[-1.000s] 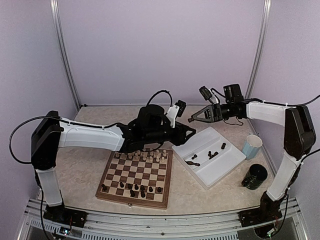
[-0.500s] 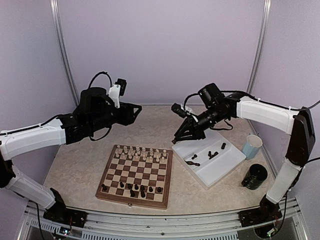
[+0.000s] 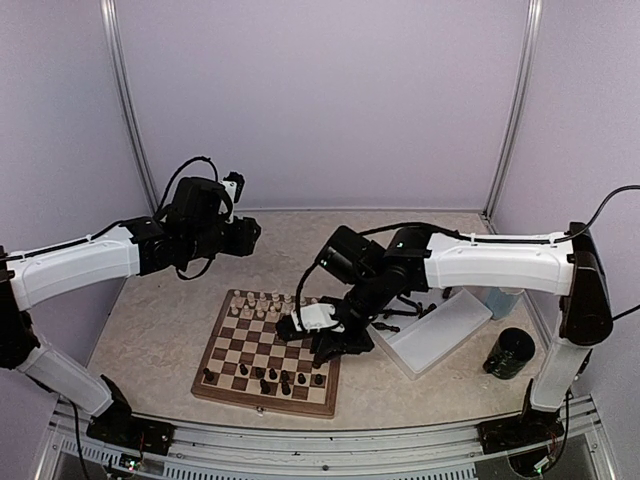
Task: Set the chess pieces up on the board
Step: Place the knight at b8.
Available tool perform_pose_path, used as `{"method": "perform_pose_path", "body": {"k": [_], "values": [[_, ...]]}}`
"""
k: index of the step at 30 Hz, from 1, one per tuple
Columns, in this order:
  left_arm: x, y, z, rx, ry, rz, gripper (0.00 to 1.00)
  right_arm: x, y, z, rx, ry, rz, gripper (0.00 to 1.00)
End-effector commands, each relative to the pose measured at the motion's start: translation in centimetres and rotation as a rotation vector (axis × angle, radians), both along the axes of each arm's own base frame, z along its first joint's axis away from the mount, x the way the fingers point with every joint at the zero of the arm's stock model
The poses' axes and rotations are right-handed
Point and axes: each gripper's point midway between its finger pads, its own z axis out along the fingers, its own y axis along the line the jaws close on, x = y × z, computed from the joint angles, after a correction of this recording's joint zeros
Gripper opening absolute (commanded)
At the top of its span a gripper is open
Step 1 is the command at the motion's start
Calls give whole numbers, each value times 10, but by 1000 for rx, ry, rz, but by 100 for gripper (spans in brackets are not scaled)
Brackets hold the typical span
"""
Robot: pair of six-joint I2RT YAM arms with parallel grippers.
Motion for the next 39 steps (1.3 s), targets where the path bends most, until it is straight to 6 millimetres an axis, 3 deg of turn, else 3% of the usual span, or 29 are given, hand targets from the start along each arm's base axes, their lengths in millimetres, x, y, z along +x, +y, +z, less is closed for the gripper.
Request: {"method": "perform_pose_path", "body": {"k": [1, 13, 39], "values": [[5, 6, 6, 13, -7, 39, 59, -16, 6, -30, -107, -80, 61, 12], [-1, 4, 14, -26, -1, 18, 59, -33, 28, -77, -212, -130, 103, 12], [-10, -9, 10, -38, 21, -28, 59, -33, 44, -92, -236, -198, 96, 10]]}}
